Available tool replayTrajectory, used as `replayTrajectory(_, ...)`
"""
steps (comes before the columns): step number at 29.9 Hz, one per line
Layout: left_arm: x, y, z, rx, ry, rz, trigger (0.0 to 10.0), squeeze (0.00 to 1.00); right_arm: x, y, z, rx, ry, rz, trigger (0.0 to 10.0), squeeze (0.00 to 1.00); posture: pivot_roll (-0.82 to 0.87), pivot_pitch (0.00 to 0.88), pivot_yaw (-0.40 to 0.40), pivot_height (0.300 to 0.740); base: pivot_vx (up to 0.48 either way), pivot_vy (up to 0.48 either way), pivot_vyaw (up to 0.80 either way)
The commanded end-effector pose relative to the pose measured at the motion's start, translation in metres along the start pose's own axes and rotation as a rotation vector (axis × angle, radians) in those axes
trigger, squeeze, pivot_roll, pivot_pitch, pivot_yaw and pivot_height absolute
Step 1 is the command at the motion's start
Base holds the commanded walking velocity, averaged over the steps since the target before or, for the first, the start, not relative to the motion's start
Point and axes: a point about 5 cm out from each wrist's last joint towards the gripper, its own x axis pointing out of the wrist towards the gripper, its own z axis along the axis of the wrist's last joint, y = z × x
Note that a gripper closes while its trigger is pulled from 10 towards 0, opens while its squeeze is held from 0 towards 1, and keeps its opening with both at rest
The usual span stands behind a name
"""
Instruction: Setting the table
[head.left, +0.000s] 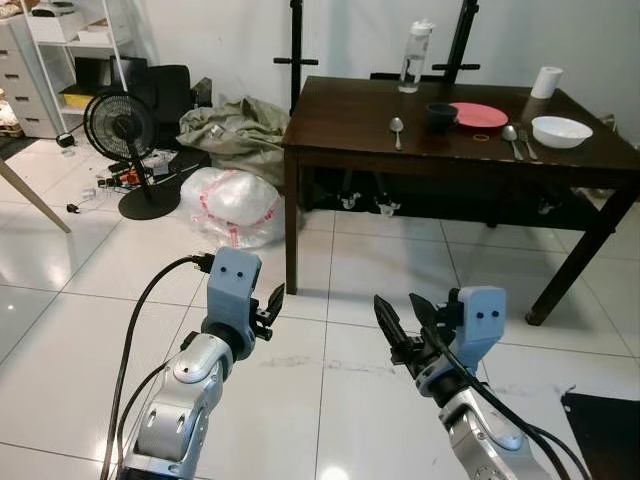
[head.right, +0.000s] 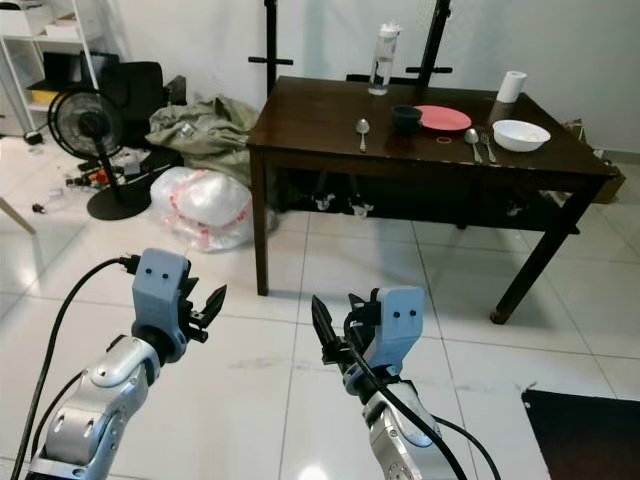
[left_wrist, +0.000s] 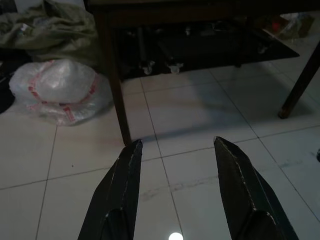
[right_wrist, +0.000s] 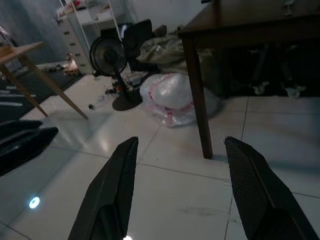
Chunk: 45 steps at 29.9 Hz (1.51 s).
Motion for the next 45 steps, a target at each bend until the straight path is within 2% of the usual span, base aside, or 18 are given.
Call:
replayTrajectory(1,0.000,0.006,-0.006,-0.001,0.031,0.044,10.0,0.00,-0.001,0.001,-0.004,-0.010,0.027,0.015,10.0,0.00,0.04,0.069,0.066,0.740,0.000,0.000,0.79)
replayTrajectory(6,0.001,0.014,-0.005,0.016,0.012,0.126,10.0,0.00,-0.001,0.003,-0.004,-0.014,0.031,0.027,10.0,0.00,0.04,0.069,0.066,0.740,0.402,0.000,0.79)
replayTrajectory(32,0.003,0.017,-0.004,0.015,0.002,0.136,10.0,0.00,0.001,0.003,-0.004,-0.013,0.023,0.022,10.0,0.00,0.05,0.061,0.068,0.740,0.480,0.000,0.79)
replayTrajectory(36,0.003,0.017,-0.003,0.014,0.002,0.138,10.0,0.00,0.002,-0.002,-0.001,0.007,0.003,-0.022,10.0,0.00,0.05,0.061,0.069,0.740,0.480,0.000,0.00)
replayTrajectory(45,0.003,0.018,-0.003,0.014,0.001,0.143,10.0,0.00,0.003,-0.004,0.002,0.018,-0.009,-0.031,10.0,0.00,0.06,0.065,0.073,0.740,0.480,0.000,0.00)
